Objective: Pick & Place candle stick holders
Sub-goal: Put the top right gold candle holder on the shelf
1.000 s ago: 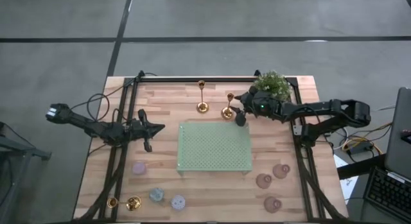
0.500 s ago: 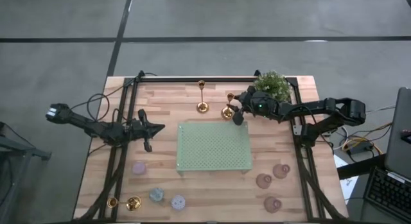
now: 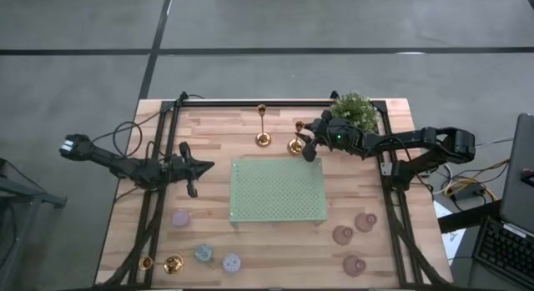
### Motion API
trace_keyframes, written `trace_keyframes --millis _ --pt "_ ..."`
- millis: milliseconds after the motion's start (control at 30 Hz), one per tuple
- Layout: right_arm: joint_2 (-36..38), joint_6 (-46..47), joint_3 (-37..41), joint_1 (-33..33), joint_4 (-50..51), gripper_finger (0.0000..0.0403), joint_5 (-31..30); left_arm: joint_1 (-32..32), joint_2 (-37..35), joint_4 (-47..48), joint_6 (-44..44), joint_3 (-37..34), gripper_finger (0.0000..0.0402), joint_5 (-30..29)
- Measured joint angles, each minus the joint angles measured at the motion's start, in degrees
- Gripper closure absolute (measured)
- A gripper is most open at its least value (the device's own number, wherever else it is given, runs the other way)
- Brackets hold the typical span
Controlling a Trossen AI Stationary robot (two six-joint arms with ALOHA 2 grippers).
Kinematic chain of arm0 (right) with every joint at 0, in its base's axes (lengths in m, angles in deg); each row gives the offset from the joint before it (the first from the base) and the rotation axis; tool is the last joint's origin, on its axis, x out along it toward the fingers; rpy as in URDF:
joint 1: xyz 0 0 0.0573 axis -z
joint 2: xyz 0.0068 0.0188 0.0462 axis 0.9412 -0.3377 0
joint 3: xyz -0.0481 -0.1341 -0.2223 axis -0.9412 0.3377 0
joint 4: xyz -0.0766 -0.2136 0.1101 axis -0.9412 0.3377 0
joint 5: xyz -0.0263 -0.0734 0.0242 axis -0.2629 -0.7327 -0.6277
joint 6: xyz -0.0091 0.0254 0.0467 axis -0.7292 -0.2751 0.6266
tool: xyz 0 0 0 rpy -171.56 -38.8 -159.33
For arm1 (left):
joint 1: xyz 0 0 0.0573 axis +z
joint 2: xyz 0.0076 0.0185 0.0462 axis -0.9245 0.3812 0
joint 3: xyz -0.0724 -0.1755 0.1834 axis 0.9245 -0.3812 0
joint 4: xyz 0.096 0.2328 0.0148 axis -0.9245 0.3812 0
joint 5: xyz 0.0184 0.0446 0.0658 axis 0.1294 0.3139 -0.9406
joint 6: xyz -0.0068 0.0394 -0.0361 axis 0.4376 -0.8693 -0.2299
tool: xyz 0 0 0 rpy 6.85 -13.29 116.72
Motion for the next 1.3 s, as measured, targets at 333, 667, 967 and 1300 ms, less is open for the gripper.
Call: trace_keyframes --millis 333,667,967,1300 --pt "0.0 -0.6 0.0 0.0 -1.3 0.0324 0.0 0.0 0.0 0.0 0.0 0.0 0.0389 0.0" --pt "0.0 -1.7 0.0 -0.1 -1.6 0.0378 0.0 0.0 0.0 0.0 0.0 0.0 0.0389 0.0" --pt "0.5 -1.7 0.0 0.0 -1.4 0.0386 0.0 0.0 0.0 0.0 0.0 0.0 0.0389 0.0" --pt "0.4 0.4 0.0 0.0 -0.8 0.0351 0.2 0.0 0.0 0.0 0.0 0.0 0.0389 0.0"
